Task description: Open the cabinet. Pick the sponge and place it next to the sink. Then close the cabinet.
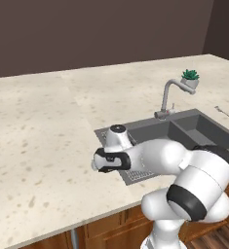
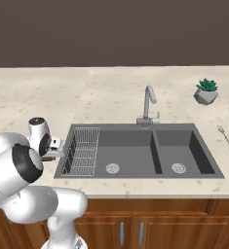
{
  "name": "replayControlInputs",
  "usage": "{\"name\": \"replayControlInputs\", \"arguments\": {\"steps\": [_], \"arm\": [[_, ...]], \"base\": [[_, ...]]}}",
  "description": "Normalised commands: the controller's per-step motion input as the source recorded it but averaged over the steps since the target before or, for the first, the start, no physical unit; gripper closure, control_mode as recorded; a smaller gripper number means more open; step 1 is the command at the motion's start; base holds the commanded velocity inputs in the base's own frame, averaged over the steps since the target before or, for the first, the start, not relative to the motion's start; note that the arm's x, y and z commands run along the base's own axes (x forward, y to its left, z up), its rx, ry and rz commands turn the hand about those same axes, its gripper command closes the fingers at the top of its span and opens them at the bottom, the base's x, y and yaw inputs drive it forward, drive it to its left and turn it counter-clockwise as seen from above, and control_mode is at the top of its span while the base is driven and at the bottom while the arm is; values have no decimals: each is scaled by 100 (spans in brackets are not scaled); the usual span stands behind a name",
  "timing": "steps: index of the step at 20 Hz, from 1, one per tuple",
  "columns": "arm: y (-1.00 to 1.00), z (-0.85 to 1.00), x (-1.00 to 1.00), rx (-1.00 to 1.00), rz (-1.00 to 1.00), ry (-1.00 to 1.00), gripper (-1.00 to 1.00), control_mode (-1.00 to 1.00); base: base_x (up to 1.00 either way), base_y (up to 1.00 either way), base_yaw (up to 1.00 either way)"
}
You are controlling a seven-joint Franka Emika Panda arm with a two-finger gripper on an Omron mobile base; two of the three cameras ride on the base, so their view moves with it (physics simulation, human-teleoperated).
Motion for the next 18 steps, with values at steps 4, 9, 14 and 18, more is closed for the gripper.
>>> {"name": "replayControlInputs", "arguments": {"steps": [4, 9, 14, 18], "arm": [[0, -21, 3, 0, 0, 0, 100, -100], [0, -13, 0, 0, 0, 0, 100, -100], [0, -13, 0, 0, 0, 0, 100, -100], [1, -33, 0, 0, 0, 0, 100, -100]], "base": [[0, 0, 0], [0, 0, 0], [0, 0, 0], [0, 0, 0]]}}
